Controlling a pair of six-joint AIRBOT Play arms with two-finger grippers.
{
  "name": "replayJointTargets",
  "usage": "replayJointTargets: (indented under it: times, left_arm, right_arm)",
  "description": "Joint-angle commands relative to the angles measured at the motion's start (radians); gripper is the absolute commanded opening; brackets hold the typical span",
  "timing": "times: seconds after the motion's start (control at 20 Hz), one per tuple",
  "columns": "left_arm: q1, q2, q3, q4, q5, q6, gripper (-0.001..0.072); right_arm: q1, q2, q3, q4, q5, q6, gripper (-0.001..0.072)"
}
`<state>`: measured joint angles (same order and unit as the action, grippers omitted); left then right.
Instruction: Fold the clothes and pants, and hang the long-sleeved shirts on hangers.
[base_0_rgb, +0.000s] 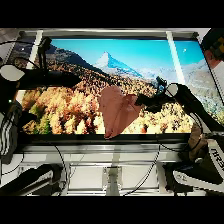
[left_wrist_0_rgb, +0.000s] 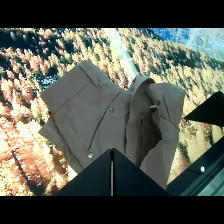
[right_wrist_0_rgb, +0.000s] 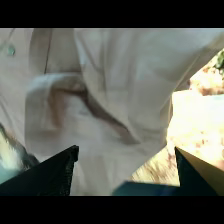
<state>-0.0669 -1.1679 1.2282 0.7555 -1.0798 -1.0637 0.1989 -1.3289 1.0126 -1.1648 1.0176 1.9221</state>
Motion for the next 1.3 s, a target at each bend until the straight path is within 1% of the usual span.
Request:
replayJointTargets:
  times: [0.0,0.1,0.2,0.25,0.3,0.35,0.4,0.45,0.5,0.55,0.65,0.75,0.85,0.9,1.0,1.05,1.2,1.25]
  left_arm:
    - [0.0,0.001,0.001,-0.004,-0.023,0.001,0.0028]
    - [0.0,0.001,0.001,-0.008,-0.041,0.001,0.0028]
    - [0.0,0.001,0.001,-0.008,-0.048,0.0,0.0027]
    - [0.0,0.001,0.001,-0.008,-0.048,-0.002,0.0028]
    - [0.0,0.001,0.001,-0.008,-0.048,-0.01,0.0027]
    - [0.0,0.001,0.001,-0.008,-0.049,-0.01,0.0028]
    - [0.0,0.001,0.001,-0.008,-0.05,-0.01,0.0027]
    - [0.0,0.001,0.001,-0.008,-0.051,-0.01,0.0028]
    - [0.0,0.001,0.001,-0.008,-0.051,-0.011,0.0028]
    - [0.0,0.001,0.001,-0.008,-0.051,-0.011,0.0026]
    - [0.0,0.0,-0.002,-0.006,-0.049,-0.015,0.0019]
    - [0.0,-0.017,-0.006,0.003,-0.047,-0.06,0.0019]
    - [-0.003,-0.051,-0.018,-0.001,-0.045,-0.064,0.0019]
    - [-0.008,-0.07,-0.029,-0.001,-0.037,-0.077,0.0019]
    - [-0.03,-0.104,-0.077,-0.026,0.018,-0.09,0.0019]
    - [-0.043,-0.119,-0.114,-0.064,0.063,-0.09,0.0019]
    - [-0.088,-0.158,-0.231,-0.247,0.232,-0.09,0.002]
    - [-0.105,-0.174,-0.251,-0.279,0.253,-0.09,0.0032]
  right_arm:
    - [-0.007,-0.039,-0.002,-0.01,-0.034,0.033,0.0684]
    - [-0.007,-0.077,-0.001,0.027,-0.056,0.019,0.0681]
    - [-0.007,-0.103,0.005,0.083,-0.099,-0.016,0.0569]
    - [-0.007,-0.113,0.01,0.098,-0.118,-0.027,0.0544]
    - [-0.008,-0.122,0.017,0.097,-0.126,-0.027,0.0536]
    - [-0.013,-0.132,0.024,0.099,-0.13,-0.027,0.0465]
    - [-0.021,-0.141,0.03,0.095,-0.137,-0.027,0.0423]
    - [-0.028,-0.15,0.035,0.09,-0.147,-0.028,0.0336]
    - [-0.041,-0.155,0.036,0.087,-0.163,-0.028,0.013]
    - [-0.058,-0.158,0.041,0.085,-0.175,-0.035,0.0013]
    - [-0.106,-0.158,0.085,0.078,-0.171,-0.11,0.0014]
    - [-0.167,-0.158,0.164,0.061,-0.126,-0.177,0.0011]
    - [-0.222,-0.17,0.259,0.074,-0.068,-0.265,0.0011]
    - [-0.24,-0.185,0.311,0.083,-0.034,-0.293,0.0011]
    - [-0.249,-0.224,0.394,0.091,0.011,-0.318,0.0011]
    - [-0.246,-0.245,0.426,0.094,0.024,-0.325,0.0011]
    - [-0.227,-0.304,0.481,0.094,0.035,-0.328,0.0016]
    - [-0.222,-0.311,0.483,0.093,0.034,-0.327,0.0027]
